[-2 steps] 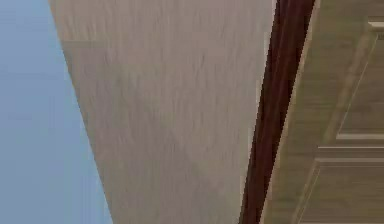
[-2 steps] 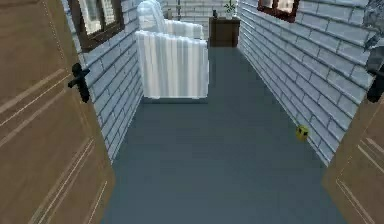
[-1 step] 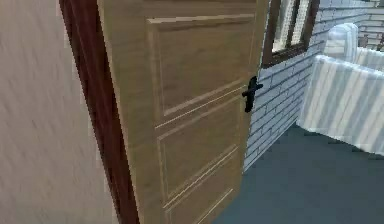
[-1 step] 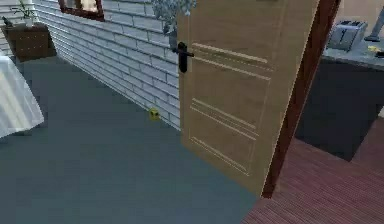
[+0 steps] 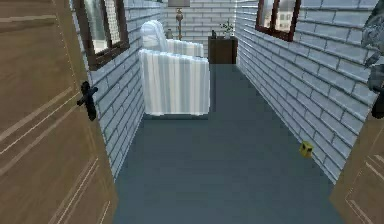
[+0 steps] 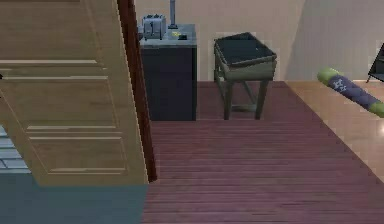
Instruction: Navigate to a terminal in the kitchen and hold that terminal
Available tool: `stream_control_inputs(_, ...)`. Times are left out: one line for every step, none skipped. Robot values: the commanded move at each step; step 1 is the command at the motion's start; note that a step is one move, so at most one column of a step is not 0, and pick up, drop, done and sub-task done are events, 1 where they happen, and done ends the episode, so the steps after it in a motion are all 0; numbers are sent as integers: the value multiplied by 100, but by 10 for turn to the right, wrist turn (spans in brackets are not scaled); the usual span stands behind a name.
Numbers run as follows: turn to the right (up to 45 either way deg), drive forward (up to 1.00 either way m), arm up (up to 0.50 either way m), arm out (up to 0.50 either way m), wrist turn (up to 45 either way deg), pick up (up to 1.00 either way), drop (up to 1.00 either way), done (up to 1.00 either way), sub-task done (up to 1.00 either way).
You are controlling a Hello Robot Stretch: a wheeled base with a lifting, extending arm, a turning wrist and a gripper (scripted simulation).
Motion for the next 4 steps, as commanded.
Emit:
stream_control_inputs(210, 0, 0, 0, 0, 0, 0, 0, 0)
stream_control_inputs(0, 5, 0, 0, 0, 0, 0, 0, 0)
stream_control_inputs(450, 0, 0, 0, 0, 0, 0, 0, 0)
stream_control_inputs(420, 0, 0, 0, 0, 0, 0, 0, 0)
